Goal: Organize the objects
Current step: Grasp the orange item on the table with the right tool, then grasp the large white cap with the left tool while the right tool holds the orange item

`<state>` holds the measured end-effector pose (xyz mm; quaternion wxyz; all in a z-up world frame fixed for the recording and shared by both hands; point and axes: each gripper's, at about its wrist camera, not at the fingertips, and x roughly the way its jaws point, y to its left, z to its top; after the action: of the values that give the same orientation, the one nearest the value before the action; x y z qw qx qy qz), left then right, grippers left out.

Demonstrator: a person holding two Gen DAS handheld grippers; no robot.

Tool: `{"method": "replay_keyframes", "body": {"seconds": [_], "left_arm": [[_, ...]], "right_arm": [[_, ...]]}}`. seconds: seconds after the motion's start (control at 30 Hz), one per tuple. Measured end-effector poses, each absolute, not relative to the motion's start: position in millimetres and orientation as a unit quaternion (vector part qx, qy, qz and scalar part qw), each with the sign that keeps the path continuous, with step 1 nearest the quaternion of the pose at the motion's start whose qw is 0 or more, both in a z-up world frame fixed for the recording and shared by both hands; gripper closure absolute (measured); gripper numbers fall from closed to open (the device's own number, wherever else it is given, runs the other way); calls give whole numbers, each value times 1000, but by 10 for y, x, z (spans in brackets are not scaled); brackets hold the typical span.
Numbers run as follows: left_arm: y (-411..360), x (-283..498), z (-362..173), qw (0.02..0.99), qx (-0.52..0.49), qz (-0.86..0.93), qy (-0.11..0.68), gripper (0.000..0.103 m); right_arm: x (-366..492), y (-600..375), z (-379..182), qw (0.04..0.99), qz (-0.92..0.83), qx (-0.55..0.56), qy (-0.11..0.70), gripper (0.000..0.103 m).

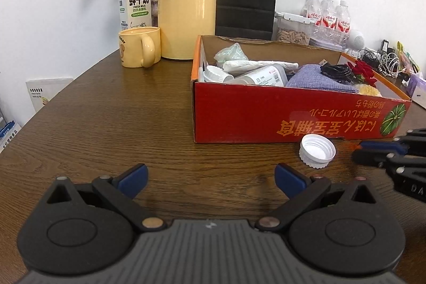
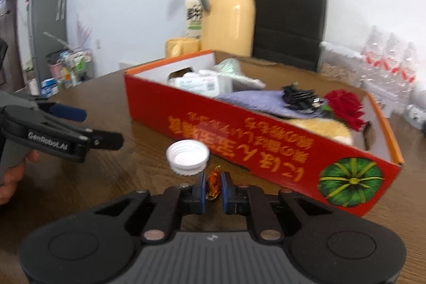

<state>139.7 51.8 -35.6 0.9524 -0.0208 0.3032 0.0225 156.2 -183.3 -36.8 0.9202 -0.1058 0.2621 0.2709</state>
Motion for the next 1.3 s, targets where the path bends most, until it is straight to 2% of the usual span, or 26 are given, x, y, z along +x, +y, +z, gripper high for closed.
{"method": "replay_keyframes", "body": {"seconds": [0.4,0.77,1.03,1.07,1.1,1.13,1.17,1.2,1.3], "left_arm": [[267,1483,-343,954,-10,7,299,0],[-267,1813,-440,943,27,-12,332,0],[-251,1894,-468,939,11,-12,342,1],[-254,1890,-467,940,10,-15,341,4],[-258,1874,-454,942,11,-20,336,17],[-269,1848,-441,944,13,-25,330,41],[-280,1811,-427,946,16,-30,321,57],[-288,1786,-416,948,16,-36,316,62],[-296,1740,-402,949,11,-53,311,62]], "right_arm": [[1426,-2032,-316,950,192,-72,234,93],[1395,-2074,-309,958,160,-66,227,93],[1379,-2073,-302,959,163,-65,223,93],[1379,-2073,-302,959,163,-65,223,93],[1379,-2073,-302,959,163,-66,223,93],[1380,-2073,-302,959,163,-66,223,93],[1380,-2073,-302,959,163,-66,223,93],[1379,-2073,-303,959,163,-66,223,93],[1371,-2071,-303,959,164,-66,222,93]]}}
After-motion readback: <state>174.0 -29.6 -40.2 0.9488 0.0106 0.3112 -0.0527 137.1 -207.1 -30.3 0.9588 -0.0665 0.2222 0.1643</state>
